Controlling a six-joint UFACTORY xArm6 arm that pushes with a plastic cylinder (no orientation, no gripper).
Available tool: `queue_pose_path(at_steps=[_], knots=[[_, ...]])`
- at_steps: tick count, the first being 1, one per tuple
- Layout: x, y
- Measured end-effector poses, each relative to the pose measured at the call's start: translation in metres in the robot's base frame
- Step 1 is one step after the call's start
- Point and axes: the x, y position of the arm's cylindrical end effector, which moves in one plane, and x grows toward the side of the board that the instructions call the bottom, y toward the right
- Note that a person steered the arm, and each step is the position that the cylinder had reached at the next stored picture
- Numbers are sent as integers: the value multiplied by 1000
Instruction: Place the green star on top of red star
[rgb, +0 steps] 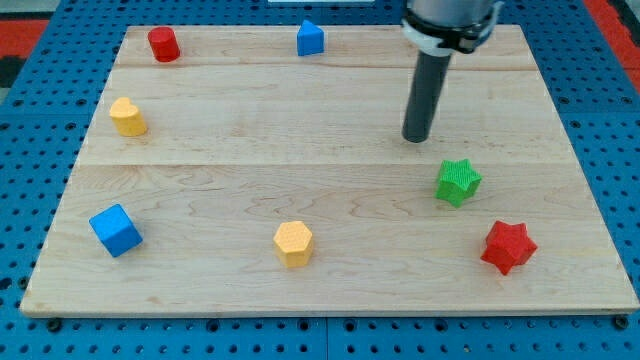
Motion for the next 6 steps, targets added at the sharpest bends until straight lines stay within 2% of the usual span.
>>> queue_pose_path(at_steps=[1, 3, 5, 6], knots=[[39, 8], [71, 51], [52, -6], [52, -16]])
